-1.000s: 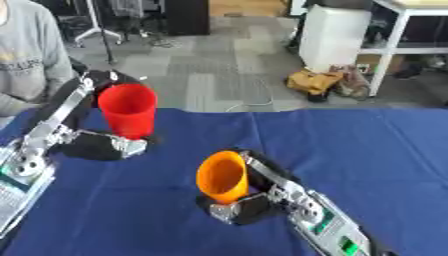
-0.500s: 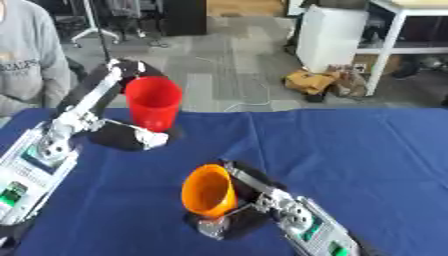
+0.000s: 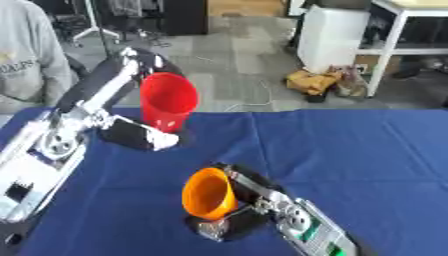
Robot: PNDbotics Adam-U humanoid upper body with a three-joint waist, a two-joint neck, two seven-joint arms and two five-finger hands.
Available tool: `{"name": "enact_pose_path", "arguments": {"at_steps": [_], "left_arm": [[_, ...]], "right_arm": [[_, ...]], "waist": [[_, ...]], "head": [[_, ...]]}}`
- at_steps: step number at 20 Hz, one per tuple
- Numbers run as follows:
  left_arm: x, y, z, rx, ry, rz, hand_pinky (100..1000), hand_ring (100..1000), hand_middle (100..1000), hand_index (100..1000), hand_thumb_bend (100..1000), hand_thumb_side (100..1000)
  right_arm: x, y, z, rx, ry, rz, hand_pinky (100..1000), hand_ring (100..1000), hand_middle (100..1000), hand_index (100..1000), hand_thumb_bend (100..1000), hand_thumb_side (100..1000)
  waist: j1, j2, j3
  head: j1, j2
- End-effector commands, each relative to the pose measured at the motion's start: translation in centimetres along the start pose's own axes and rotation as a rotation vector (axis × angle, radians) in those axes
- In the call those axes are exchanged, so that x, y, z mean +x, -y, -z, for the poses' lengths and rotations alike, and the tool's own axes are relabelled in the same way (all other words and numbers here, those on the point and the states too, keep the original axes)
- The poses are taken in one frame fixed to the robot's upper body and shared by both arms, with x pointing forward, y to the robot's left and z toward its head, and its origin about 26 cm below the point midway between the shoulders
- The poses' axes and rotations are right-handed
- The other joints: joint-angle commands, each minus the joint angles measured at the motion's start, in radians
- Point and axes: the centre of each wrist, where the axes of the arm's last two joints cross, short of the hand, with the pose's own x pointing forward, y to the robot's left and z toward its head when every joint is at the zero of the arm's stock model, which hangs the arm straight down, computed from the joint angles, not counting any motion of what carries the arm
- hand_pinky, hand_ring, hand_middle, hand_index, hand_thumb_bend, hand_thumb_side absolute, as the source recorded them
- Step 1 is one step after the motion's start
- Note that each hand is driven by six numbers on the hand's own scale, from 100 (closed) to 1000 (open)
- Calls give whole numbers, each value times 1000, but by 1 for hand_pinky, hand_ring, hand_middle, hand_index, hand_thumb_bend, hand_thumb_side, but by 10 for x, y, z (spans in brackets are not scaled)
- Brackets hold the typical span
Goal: Pour the contents of one cup into another cup.
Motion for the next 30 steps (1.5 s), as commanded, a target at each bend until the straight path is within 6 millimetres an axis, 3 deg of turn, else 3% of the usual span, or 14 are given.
{"name": "enact_pose_path", "arguments": {"at_steps": [1,18,23,30], "left_arm": [[11,-17,-2,29,59,108,392,342,365,665,614,100],[2,2,-11,18,119,334,424,357,364,651,604,100],[1,5,-10,7,153,381,431,359,364,649,604,100],[-1,9,-11,5,170,404,440,364,364,649,601,100]], "right_arm": [[4,6,2,-20,13,2,444,429,395,547,253,100],[2,6,2,-23,5,29,438,425,420,540,284,100],[-12,-1,1,-10,-42,137,440,426,421,539,293,100],[-14,3,-1,-3,-37,262,442,426,420,532,304,100]], "waist": [[0,-15,3],[-2,-12,0],[-1,-11,0],[2,-11,0]], "head": [[-3,-4],[-5,-4],[-5,-6],[-7,-5]]}}
